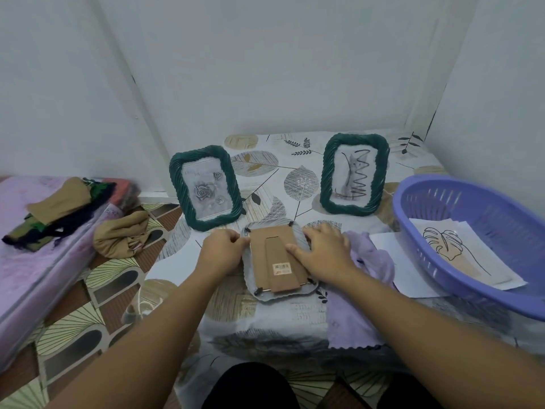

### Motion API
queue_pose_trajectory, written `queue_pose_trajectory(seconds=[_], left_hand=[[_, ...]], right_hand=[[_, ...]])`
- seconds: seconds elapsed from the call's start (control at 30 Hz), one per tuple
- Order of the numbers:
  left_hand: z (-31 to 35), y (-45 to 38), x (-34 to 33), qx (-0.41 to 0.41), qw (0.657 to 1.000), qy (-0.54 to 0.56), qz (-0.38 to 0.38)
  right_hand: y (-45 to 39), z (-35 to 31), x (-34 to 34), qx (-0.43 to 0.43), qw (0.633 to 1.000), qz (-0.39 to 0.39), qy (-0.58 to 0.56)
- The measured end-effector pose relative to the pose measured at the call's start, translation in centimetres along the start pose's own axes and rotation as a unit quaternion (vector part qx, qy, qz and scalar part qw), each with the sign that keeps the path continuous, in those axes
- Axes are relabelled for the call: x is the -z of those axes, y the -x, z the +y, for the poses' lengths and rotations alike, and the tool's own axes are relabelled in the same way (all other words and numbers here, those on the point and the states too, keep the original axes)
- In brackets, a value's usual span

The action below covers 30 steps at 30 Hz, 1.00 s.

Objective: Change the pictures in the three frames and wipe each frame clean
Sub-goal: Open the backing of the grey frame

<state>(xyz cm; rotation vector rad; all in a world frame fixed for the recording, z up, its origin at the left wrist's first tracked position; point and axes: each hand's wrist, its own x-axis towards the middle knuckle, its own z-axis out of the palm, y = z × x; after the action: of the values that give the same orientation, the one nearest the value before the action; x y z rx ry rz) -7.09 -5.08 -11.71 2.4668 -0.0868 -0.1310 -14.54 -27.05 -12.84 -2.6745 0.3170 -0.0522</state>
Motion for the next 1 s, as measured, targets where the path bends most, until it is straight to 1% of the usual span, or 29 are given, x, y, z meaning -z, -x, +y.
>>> queue_pose_trajectory(seconds=[0.07,0.17,0.23,0.3,0.4,0.47,0.6,0.73,1.0], left_hand=[[0.2,-0.2,-0.2,-0.021,0.999,-0.044,0.015],[0.3,-0.5,-0.4,-0.031,0.996,-0.058,0.065],[0.1,-0.9,-0.5,-0.042,0.994,-0.047,0.090],[0.0,-1.2,-0.6,-0.054,0.994,-0.025,0.095],[-0.3,-1.4,-1.3,-0.054,0.994,0.047,0.087],[-0.7,-1.3,-1.9,-0.043,0.992,0.069,0.097],[-1.0,-1.4,-2.4,-0.035,0.990,0.069,0.117],[-0.8,-1.4,-2.4,-0.029,0.990,0.069,0.117],[-0.3,-1.8,-2.3,0.007,0.991,0.084,0.100]], right_hand=[[-0.1,0.2,-0.3,0.001,1.000,0.013,0.005],[-0.8,0.3,-0.2,0.002,0.999,0.042,-0.010],[-1.6,0.1,0.0,0.012,0.996,0.074,-0.038],[-2.7,-0.1,0.2,0.017,0.993,0.087,-0.072],[-4.1,-0.4,0.2,-0.020,0.979,0.058,-0.194],[-4.5,-0.2,-0.3,-0.050,0.970,0.051,-0.234],[-4.9,0.0,-1.5,-0.052,0.973,0.069,-0.213],[-5.4,-0.1,-1.6,-0.072,0.971,0.077,-0.213],[-5.5,0.0,-1.6,-0.082,0.971,0.074,-0.214]])
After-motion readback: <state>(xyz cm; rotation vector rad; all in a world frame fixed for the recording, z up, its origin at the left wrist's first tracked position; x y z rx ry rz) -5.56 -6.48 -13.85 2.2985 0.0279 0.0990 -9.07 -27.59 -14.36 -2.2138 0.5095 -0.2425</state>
